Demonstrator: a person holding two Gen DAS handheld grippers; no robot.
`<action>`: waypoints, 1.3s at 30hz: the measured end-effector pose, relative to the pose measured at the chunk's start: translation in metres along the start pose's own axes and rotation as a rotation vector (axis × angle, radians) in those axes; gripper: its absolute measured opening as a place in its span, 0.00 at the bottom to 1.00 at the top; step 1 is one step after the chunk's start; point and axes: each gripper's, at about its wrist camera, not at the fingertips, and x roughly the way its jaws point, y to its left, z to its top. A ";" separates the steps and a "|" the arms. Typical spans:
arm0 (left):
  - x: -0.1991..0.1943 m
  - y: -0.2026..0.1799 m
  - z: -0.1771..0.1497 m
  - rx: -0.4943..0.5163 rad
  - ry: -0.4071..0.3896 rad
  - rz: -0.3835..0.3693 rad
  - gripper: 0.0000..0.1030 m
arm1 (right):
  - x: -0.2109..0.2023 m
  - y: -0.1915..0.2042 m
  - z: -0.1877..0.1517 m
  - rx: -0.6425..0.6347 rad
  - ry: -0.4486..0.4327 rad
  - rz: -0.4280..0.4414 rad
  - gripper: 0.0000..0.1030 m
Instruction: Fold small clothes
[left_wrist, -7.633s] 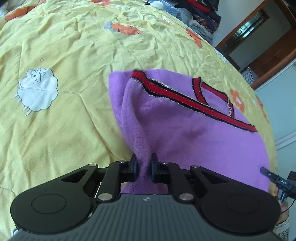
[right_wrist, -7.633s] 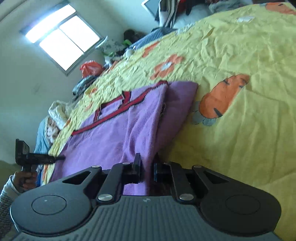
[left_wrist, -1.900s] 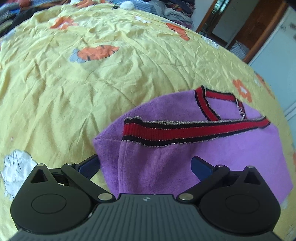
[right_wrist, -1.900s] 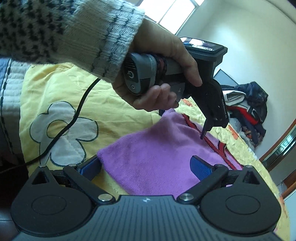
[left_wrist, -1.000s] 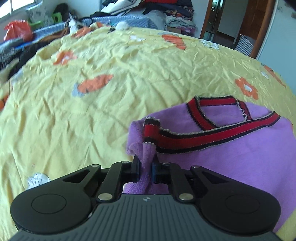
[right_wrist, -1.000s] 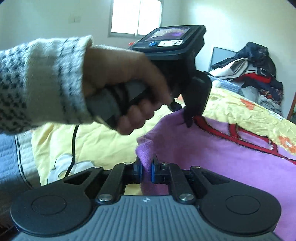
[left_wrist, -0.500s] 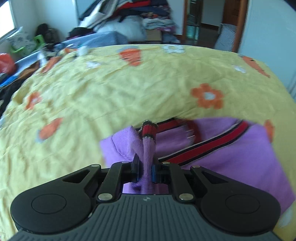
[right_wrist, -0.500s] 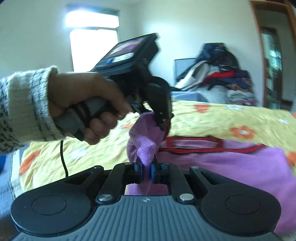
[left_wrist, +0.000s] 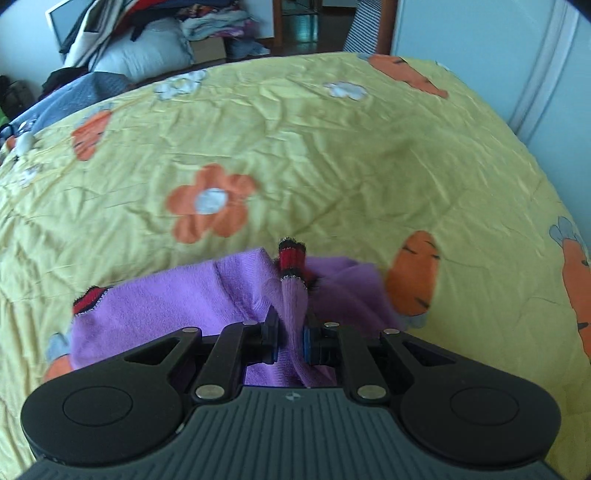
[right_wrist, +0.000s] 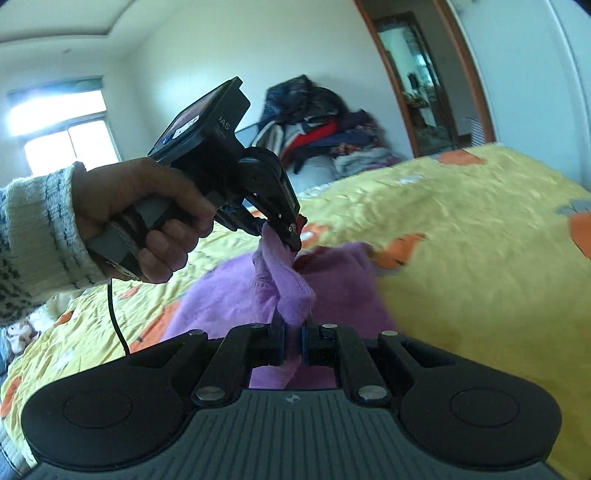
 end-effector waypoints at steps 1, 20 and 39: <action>0.003 -0.004 0.001 0.000 0.003 -0.002 0.14 | 0.000 -0.001 0.000 0.004 0.001 -0.005 0.07; -0.089 0.077 -0.033 -0.197 -0.213 -0.102 0.96 | -0.015 -0.038 0.030 -0.117 0.041 -0.046 1.00; -0.078 0.104 -0.196 -0.263 -0.045 -0.152 0.96 | 0.092 -0.071 0.075 -0.262 0.382 0.192 0.94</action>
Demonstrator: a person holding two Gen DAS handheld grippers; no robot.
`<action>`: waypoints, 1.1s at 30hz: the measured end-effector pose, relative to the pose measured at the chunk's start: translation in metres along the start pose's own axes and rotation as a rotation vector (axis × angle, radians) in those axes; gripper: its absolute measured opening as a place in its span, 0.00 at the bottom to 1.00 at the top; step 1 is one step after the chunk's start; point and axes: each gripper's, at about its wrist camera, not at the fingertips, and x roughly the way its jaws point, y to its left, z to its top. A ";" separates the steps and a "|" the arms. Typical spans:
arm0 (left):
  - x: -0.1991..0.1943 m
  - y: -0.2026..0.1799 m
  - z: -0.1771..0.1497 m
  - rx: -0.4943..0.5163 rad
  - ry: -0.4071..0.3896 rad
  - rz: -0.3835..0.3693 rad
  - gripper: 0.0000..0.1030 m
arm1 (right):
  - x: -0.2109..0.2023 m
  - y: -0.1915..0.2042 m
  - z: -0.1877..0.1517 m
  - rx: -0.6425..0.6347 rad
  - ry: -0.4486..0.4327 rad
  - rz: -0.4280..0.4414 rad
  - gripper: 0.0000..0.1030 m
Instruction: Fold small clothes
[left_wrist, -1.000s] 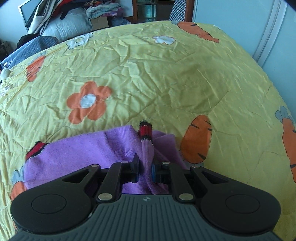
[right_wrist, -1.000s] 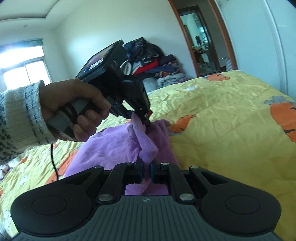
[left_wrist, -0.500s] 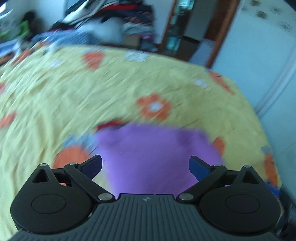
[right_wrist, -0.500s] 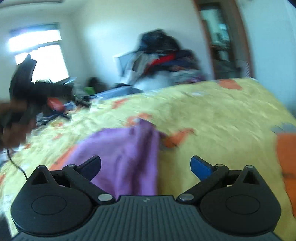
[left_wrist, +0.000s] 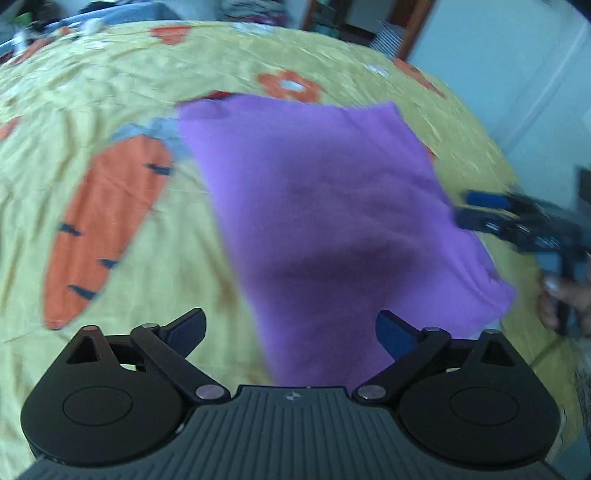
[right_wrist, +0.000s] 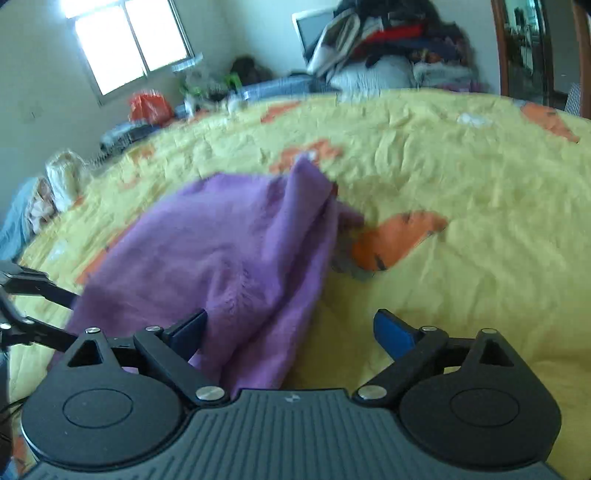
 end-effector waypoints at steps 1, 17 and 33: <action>-0.003 0.010 0.004 -0.034 -0.013 0.012 0.96 | -0.004 0.000 0.001 0.033 -0.007 0.011 0.94; 0.050 0.033 0.037 -0.301 0.087 -0.348 0.84 | 0.049 -0.030 0.001 0.253 0.105 0.409 1.00; -0.021 -0.005 0.081 0.075 0.102 -0.114 0.25 | 0.007 0.040 0.009 0.304 -0.042 0.368 0.21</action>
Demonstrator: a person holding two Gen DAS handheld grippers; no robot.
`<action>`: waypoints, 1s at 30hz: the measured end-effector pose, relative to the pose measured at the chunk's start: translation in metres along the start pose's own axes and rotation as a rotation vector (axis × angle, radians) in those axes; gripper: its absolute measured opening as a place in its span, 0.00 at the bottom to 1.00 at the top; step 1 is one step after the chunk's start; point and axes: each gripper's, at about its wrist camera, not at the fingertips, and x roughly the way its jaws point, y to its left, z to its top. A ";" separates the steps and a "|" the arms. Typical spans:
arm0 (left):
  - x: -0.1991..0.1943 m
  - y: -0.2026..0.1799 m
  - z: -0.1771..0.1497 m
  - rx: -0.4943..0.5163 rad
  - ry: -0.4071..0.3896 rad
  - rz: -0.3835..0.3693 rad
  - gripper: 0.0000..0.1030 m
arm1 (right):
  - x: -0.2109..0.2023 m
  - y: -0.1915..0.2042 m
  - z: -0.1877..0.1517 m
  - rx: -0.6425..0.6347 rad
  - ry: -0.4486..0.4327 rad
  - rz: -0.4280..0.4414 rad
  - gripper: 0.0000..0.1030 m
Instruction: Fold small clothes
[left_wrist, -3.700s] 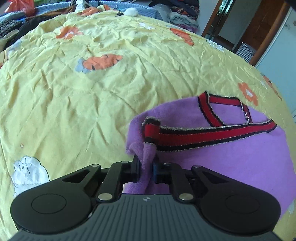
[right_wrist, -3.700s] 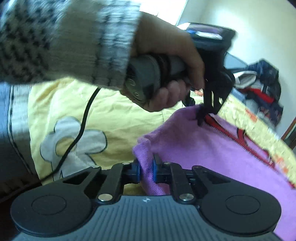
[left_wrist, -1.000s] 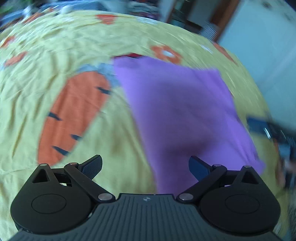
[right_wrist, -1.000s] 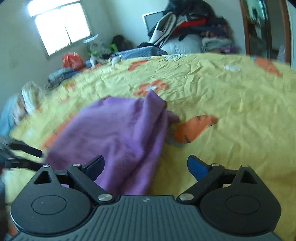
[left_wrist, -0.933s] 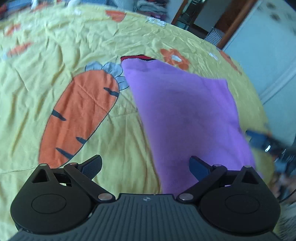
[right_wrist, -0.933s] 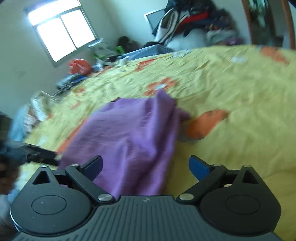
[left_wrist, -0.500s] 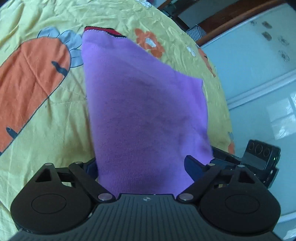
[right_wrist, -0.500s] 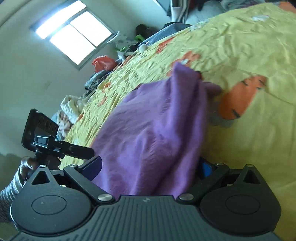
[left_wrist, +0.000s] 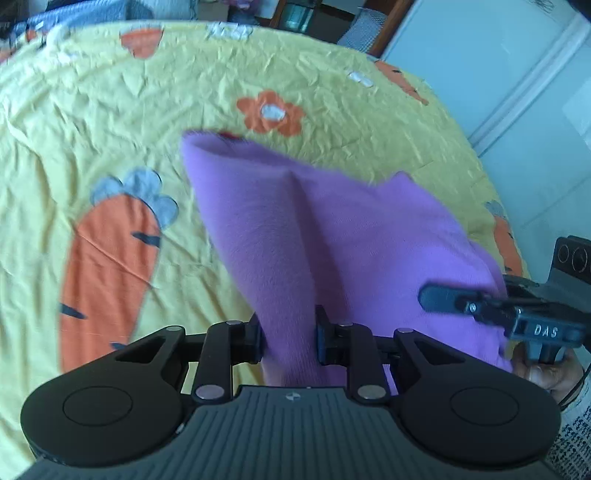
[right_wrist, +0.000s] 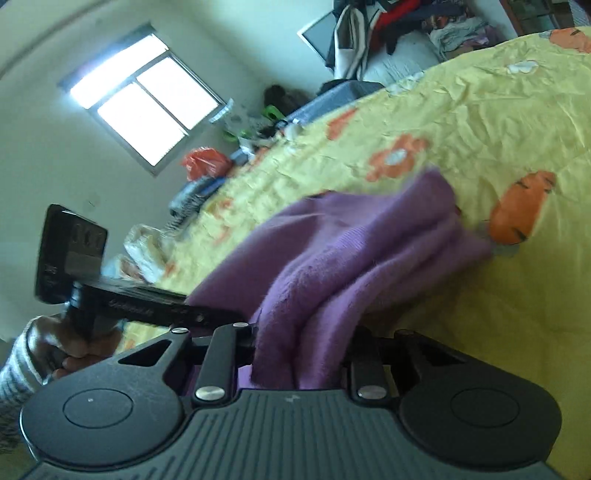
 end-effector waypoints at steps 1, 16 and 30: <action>-0.007 0.002 -0.004 -0.009 -0.001 -0.005 0.25 | -0.001 0.007 -0.004 0.001 -0.002 -0.005 0.21; -0.017 0.009 -0.152 -0.077 -0.019 -0.004 0.44 | -0.016 -0.019 -0.039 -0.010 -0.123 -0.269 1.00; -0.039 -0.055 -0.178 0.134 -0.270 0.304 0.91 | -0.031 0.067 -0.086 -0.268 -0.113 -0.451 0.61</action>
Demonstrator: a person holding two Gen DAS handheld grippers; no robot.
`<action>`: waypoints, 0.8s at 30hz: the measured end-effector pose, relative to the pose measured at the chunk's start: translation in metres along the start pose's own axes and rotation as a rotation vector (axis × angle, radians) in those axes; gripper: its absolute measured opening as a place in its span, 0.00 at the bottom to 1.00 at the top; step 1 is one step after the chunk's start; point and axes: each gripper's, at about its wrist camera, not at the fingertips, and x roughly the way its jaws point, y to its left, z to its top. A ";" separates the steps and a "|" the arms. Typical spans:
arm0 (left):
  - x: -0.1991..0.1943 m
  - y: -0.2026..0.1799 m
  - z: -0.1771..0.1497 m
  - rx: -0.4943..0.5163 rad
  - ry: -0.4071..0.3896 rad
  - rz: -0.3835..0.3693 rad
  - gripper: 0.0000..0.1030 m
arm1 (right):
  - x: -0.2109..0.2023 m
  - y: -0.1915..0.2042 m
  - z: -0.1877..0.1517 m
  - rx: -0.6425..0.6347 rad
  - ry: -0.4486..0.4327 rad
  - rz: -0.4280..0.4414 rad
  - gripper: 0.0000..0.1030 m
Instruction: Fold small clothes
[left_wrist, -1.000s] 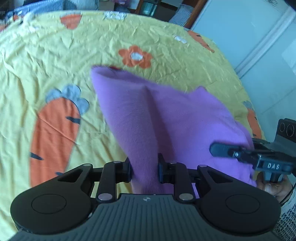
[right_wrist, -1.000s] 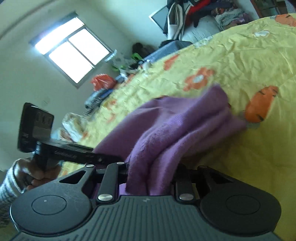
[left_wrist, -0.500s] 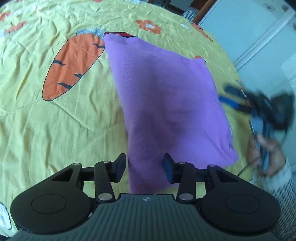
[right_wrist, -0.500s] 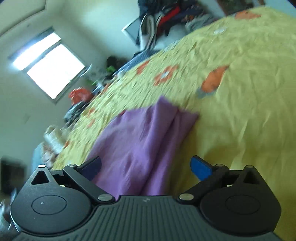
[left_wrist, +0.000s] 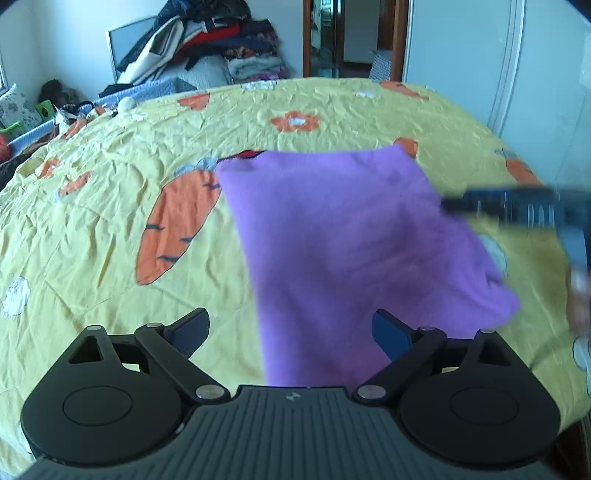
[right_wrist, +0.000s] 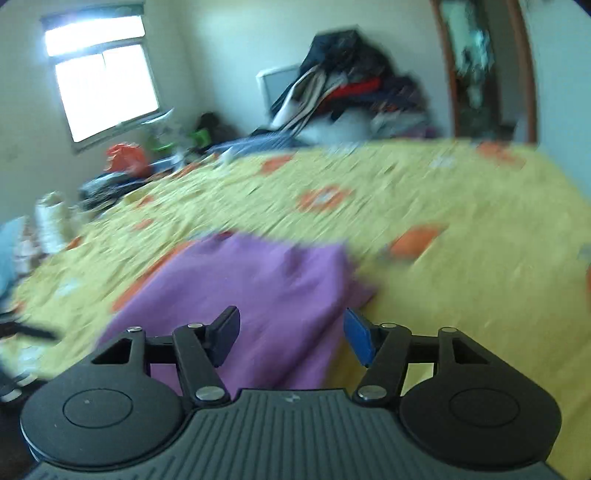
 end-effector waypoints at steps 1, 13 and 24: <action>0.004 -0.004 0.000 -0.002 -0.005 0.009 0.91 | 0.004 0.006 -0.006 -0.014 0.022 -0.014 0.61; 0.024 -0.008 -0.002 -0.066 -0.006 0.010 0.91 | 0.012 0.009 -0.013 -0.136 0.068 -0.115 0.09; 0.028 0.004 -0.024 -0.088 0.027 0.019 0.95 | -0.005 0.025 -0.011 -0.063 0.073 -0.129 0.81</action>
